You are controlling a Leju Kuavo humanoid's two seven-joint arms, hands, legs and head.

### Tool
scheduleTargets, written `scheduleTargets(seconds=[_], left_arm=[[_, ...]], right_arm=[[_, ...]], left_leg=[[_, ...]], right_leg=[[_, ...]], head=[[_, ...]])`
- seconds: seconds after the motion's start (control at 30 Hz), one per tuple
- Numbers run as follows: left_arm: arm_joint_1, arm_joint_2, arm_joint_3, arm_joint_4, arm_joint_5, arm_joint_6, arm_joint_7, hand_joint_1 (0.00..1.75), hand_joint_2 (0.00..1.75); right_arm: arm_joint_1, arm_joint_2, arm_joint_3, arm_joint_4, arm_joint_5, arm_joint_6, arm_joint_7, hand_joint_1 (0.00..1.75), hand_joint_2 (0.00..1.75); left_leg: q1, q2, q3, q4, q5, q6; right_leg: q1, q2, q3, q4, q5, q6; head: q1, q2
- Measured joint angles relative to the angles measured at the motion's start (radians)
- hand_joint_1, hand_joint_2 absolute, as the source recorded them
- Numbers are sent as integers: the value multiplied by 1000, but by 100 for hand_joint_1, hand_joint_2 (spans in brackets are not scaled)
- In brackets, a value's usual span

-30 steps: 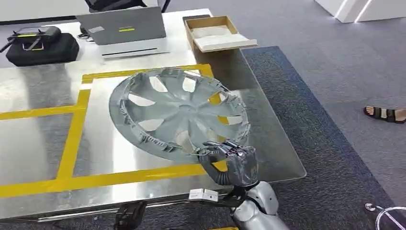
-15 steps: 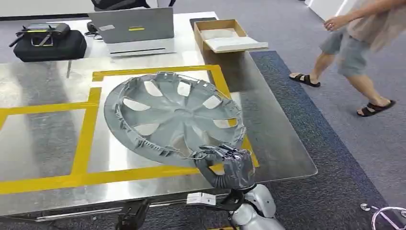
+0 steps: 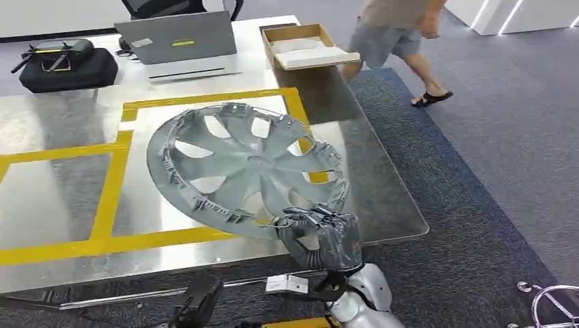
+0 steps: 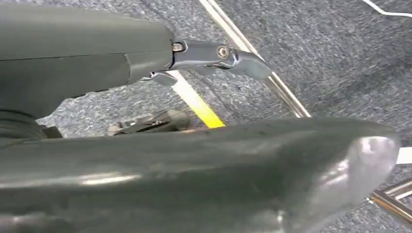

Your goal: Take the parts from the cabinet and place them on the table.

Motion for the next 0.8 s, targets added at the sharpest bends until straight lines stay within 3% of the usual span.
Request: scheduleTargets(seconds=[0.03,0.1,0.13,0.17,0.27,0.33,0.37,0.43,0.47,0.5,0.53,0.57,0.63,0.67,0.7,0.8], left_arm=[[0,0,0,0,0,0,0,0,0],[-2,0,-1,0,0,5,0,0,0],[-3,0,-1,0,0,11,0,0,0],[-3,0,-1,0,0,19,-3,0,0],[-2,0,0,0,22,57,-15,0,0],[-2,1,4,0,44,77,-27,0,0],[-1,4,8,0,53,88,-27,0,0],[6,12,21,0,60,115,-2,0,0],[12,19,26,0,58,138,27,0,0],[21,28,28,0,48,172,73,0,0],[30,38,28,0,36,201,129,0,0],[40,44,29,0,28,210,175,0,0],[60,55,31,0,13,196,275,0,0],[71,66,31,0,11,193,317,0,0],[82,69,34,2,19,196,369,0,0],[108,75,61,4,56,198,480,0,0]], right_arm=[[1,0,0,0,0,0,0,175,175],[1,0,1,0,-2,0,0,175,175],[1,0,2,0,-3,0,0,175,175],[0,0,2,0,-5,0,0,175,175],[4,0,-2,-1,-4,0,0,175,175],[14,-3,-11,-21,5,0,0,175,175],[18,-4,-17,-29,5,0,0,175,175],[31,-6,-29,-42,6,0,0,175,175],[41,-7,-38,-50,6,0,0,175,175],[53,-7,-48,-58,8,0,0,175,175],[62,-7,-57,-64,7,0,0,175,175],[67,-7,-64,-69,6,0,0,175,175],[68,-7,-70,-77,3,0,0,175,175],[67,-7,-71,-78,3,0,0,175,175],[68,-7,-71,-82,4,0,0,175,175],[76,-7,-83,-84,2,0,1,175,175]], left_leg=[[0,0,20,-28,26,2],[0,0,106,-177,103,9],[0,1,152,-258,125,13],[-5,1,176,-293,115,16],[-7,0,167,-302,110,29],[3,0,171,-313,117,44],[4,0,171,-313,117,50],[3,0,171,-313,116,53],[3,1,171,-313,116,53],[3,1,172,-313,116,53],[4,1,173,-313,115,53],[4,0,174,-313,115,52],[5,-1,179,-313,110,43],[-2,-1,177,-311,109,36],[-3,-1,171,-307,112,30],[1,-1,173,-314,117,15]], right_leg=[[0,0,-1,1,3,1],[1,2,0,1,3,2],[1,2,0,1,2,5],[7,2,-6,3,2,12],[5,3,-6,-4,8,28],[6,2,-19,12,-8,42],[5,0,-38,57,-36,48],[-1,0,-114,219,-108,57],[-1,0,-146,283,-130,60],[-2,0,-162,310,-129,62],[-4,0,-151,284,-102,63],[-6,0,-121,220,-62,63],[-11,0,-31,40,21,63],[-9,2,-12,12,5,62],[-9,3,-9,3,6,50],[-5,5,-14,3,9,30]], head=[[0,0],[0,0],[0,0],[0,0],[2,0],[4,0],[11,0],[11,0],[12,0],[12,0],[12,0],[12,0],[12,0],[14,0],[10,0],[8,0]])
